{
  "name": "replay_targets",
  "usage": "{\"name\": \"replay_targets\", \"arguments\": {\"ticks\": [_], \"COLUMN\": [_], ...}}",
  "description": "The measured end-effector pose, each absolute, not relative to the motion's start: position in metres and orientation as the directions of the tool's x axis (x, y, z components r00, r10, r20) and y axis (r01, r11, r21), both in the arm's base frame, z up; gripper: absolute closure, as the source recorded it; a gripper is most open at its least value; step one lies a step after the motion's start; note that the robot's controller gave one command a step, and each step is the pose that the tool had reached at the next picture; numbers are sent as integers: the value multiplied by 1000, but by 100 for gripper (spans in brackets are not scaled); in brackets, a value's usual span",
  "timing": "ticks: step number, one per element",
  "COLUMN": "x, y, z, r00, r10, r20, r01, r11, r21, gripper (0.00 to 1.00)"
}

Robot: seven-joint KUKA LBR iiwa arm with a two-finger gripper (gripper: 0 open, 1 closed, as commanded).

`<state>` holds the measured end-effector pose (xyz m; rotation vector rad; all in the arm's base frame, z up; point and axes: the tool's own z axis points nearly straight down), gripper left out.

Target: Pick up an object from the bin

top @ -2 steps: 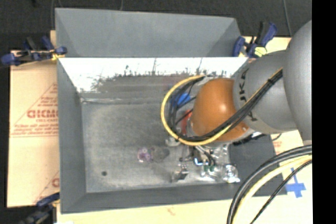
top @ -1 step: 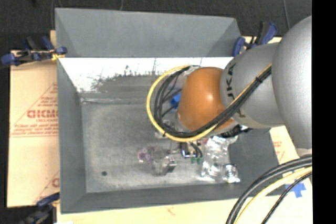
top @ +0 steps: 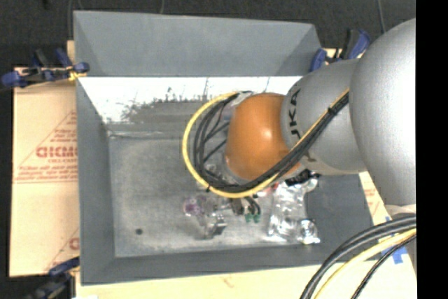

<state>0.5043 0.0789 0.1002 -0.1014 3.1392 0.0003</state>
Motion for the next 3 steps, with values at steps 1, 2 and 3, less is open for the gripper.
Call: {"name": "replay_targets", "arguments": {"ticks": [1,2,3], "x": [502,504,503], "y": [65,66,67], "z": [76,78,81], "r00": [-932,-934,-935], "r10": [363,356,354], "r20": [-3,-4,8], "r01": [363,356,354], "r11": [932,934,935], "r21": [7,5,3], "gripper": [0,0,100]}}
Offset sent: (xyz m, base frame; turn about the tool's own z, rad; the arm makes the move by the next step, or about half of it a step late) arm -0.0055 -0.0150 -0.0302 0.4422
